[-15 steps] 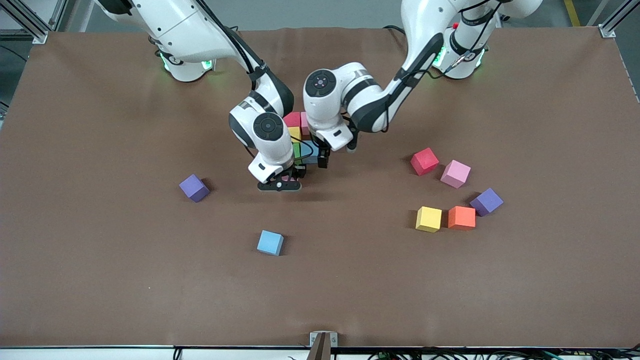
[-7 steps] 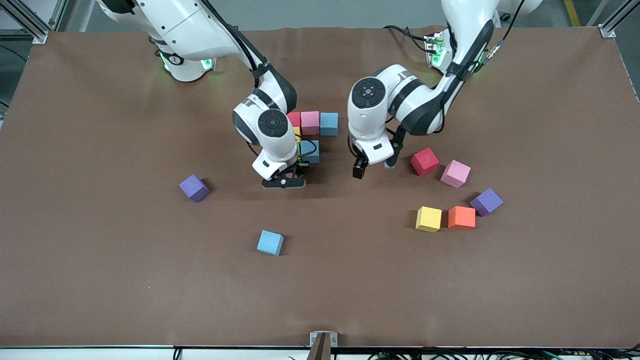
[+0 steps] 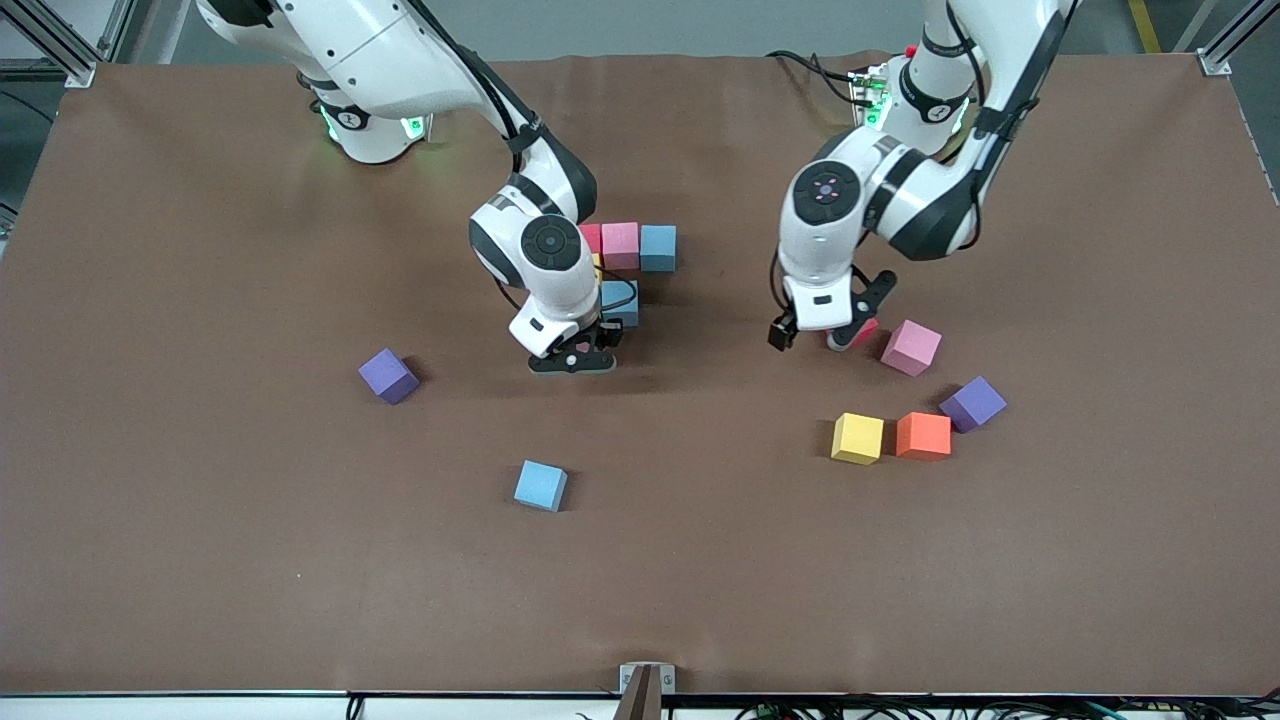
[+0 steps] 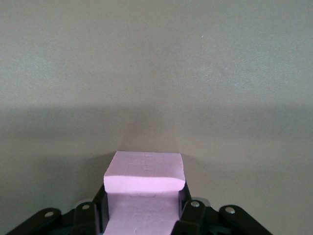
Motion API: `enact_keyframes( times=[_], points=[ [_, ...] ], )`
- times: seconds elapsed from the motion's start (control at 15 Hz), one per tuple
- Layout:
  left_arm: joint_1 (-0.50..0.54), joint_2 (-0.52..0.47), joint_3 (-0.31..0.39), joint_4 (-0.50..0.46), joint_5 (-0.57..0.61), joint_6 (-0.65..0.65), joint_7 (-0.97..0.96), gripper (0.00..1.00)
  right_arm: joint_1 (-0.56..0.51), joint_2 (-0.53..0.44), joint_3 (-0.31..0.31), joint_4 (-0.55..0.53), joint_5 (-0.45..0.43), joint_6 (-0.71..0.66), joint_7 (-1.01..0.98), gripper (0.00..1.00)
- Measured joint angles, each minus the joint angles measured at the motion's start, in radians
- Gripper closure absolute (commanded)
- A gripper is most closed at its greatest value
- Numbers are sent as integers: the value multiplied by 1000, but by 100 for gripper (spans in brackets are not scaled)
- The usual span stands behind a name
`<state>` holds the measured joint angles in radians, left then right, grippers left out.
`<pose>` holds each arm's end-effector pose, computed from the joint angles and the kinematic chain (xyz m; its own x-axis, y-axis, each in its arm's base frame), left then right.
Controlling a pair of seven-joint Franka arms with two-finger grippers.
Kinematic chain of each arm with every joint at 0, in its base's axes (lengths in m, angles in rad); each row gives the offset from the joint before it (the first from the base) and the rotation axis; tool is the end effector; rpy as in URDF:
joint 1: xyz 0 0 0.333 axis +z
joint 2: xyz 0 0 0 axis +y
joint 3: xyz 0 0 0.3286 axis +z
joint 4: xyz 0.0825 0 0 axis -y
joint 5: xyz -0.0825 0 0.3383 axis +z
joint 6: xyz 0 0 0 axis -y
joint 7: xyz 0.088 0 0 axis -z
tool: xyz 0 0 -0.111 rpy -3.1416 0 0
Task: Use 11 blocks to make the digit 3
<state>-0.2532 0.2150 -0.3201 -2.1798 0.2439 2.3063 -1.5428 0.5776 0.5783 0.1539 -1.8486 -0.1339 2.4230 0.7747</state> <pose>0.4413 -0.2741 0.3315 0.6940 0.7132 0.0981 0.7199 -0.6891 -0.0831 0.4684 0.4075 0.2539 0.9994 0.0326 0.0072 0.0326 -0.9995 -0.0005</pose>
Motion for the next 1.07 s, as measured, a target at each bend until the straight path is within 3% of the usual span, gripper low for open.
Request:
enact_keyframes(
  times=[0.47, 1.07],
  points=[
    [124, -42, 0, -216, 0, 219, 201, 0, 1, 0, 0, 0, 0, -1, 2, 95],
    [139, -45, 0, -306, 0, 319, 231, 0, 5, -1, 1, 0, 0, -10, 8, 93]
  ],
)
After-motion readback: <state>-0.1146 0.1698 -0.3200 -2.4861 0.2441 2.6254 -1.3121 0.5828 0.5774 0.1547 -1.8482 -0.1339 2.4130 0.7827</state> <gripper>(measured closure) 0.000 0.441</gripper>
